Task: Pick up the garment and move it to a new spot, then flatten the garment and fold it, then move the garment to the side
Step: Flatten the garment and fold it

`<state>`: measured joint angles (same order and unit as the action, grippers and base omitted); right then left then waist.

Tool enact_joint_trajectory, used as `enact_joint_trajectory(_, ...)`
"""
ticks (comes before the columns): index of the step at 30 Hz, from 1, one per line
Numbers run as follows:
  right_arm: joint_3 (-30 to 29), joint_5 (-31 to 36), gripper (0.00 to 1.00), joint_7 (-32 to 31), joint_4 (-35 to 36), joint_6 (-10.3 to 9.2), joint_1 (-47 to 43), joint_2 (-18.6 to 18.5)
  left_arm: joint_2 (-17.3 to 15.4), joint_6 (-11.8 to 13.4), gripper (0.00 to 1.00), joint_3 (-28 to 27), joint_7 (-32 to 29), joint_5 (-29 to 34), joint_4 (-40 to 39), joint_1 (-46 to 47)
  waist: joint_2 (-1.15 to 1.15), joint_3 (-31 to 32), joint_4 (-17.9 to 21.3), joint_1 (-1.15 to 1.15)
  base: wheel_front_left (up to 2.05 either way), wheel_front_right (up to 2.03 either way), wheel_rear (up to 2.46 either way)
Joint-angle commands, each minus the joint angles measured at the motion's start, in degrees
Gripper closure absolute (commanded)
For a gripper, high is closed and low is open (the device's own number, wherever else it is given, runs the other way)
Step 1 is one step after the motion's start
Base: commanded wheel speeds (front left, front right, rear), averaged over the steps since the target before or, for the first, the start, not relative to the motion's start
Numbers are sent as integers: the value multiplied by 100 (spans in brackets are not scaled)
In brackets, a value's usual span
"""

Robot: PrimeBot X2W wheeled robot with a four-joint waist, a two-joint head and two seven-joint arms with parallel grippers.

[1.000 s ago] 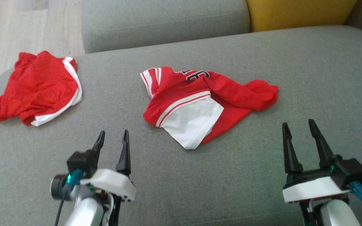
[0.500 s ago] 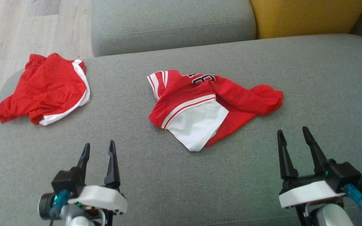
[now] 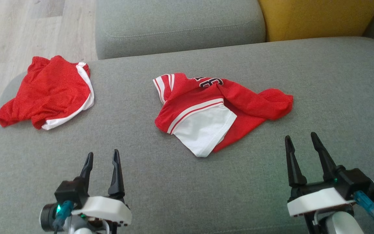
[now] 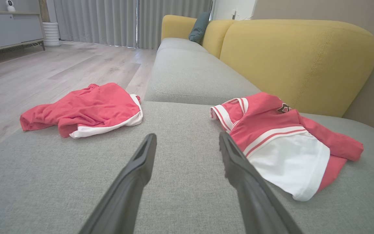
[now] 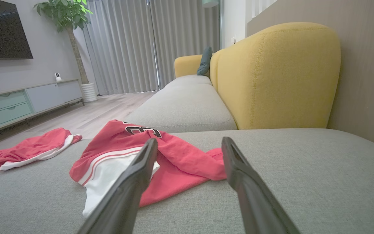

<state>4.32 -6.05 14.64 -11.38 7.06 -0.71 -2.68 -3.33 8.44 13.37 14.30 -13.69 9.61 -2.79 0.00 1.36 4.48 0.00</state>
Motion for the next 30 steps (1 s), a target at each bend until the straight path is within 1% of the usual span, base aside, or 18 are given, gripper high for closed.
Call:
enact_joint_trajectory(1, 143, -20, 0, 36, 162, 43, 162, -20, 20, -25, 0, -232, 70, 51, -155, 178, 0, -1, 2, 0, 0, 0, 0)
enact_joint_trajectory(10, 136, -28, 0, 36, 179, 43, 170, -20, 37, -67, 0, -214, 70, 107, -86, 201, 0, -25, 28, 0, 0, 0, 0)
enact_joint_trajectory(15, 150, -31, 0, 36, 211, 43, 192, -20, 41, -155, 0, -37, 70, 183, 0, 297, 0, -106, 96, 0, 0, 0, 0)
enact_joint_trajectory(19, 164, -25, 0, 36, 250, 43, 247, -20, 43, -323, 0, 290, 70, 274, 193, 473, 0, -232, 199, 0, 0, 0, 0)
enact_joint_trajectory(24, 211, -38, 0, 36, 328, 43, 383, -20, 44, -557, 0, 873, 70, 392, 640, 925, 0, -520, 388, 0, 0, 0, 0)
enact_joint_trajectory(30, 350, -116, 0, 36, 440, 43, 570, -20, 45, -700, 0, 1467, -3, 404, 1374, 1613, 0, -919, 699, 0, 0, 0, 0)
